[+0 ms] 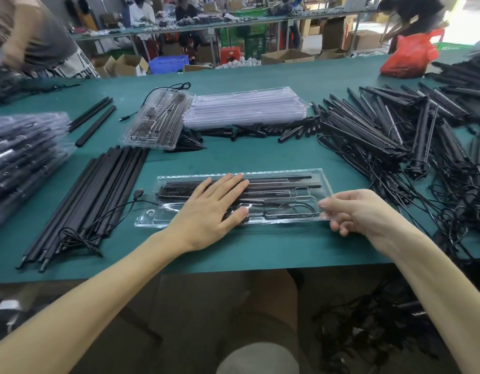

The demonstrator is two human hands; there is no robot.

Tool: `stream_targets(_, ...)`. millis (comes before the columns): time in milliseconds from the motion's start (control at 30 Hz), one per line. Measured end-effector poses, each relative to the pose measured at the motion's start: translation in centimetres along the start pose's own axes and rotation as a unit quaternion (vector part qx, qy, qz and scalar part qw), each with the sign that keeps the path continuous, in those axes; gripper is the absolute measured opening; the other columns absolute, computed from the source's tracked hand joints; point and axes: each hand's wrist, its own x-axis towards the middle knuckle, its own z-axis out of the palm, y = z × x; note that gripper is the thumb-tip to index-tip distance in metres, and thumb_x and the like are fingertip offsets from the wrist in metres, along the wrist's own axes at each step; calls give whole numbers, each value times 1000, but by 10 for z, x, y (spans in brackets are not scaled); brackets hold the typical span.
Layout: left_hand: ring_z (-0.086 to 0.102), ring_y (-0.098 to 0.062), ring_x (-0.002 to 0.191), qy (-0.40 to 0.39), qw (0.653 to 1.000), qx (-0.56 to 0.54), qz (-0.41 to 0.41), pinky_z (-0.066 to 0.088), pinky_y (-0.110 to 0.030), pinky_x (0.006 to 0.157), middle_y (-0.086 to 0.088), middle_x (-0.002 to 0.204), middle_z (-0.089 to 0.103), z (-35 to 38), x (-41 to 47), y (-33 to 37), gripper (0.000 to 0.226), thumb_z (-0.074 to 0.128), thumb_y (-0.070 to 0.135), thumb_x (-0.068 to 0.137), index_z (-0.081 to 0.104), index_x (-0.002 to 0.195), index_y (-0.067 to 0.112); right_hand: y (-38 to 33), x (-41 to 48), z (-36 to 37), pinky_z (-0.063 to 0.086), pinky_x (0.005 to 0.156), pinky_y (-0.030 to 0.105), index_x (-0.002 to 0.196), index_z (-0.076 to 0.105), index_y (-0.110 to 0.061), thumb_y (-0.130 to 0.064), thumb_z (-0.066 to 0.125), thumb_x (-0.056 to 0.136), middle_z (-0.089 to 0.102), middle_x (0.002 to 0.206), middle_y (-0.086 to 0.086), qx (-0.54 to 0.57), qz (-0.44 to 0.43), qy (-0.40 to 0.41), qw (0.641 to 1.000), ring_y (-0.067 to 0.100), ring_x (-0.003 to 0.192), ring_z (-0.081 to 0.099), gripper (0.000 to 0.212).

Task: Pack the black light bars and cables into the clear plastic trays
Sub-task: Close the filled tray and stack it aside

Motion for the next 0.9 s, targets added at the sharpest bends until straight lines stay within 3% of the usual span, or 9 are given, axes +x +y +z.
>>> stream_targets(633,-17,3,150,-28,1000,-5,5,-5,-38,126,16,167,-8,0,2,-3,73,2,70,96,0,161,35,1,-2,7,39,35,21,100,62,17,-5,65,95,61,71,12,-52,-22,31,998,14,42,51,23)
stream_targets(900,-15,6,149,-28,999,-21,7,-5,-36,126,18,167,-6,-2,2,-5,71,8,70,98,3,161,37,2,-1,3,40,36,21,94,64,9,-6,65,95,62,68,9,-50,-21,15,998,14,43,51,15)
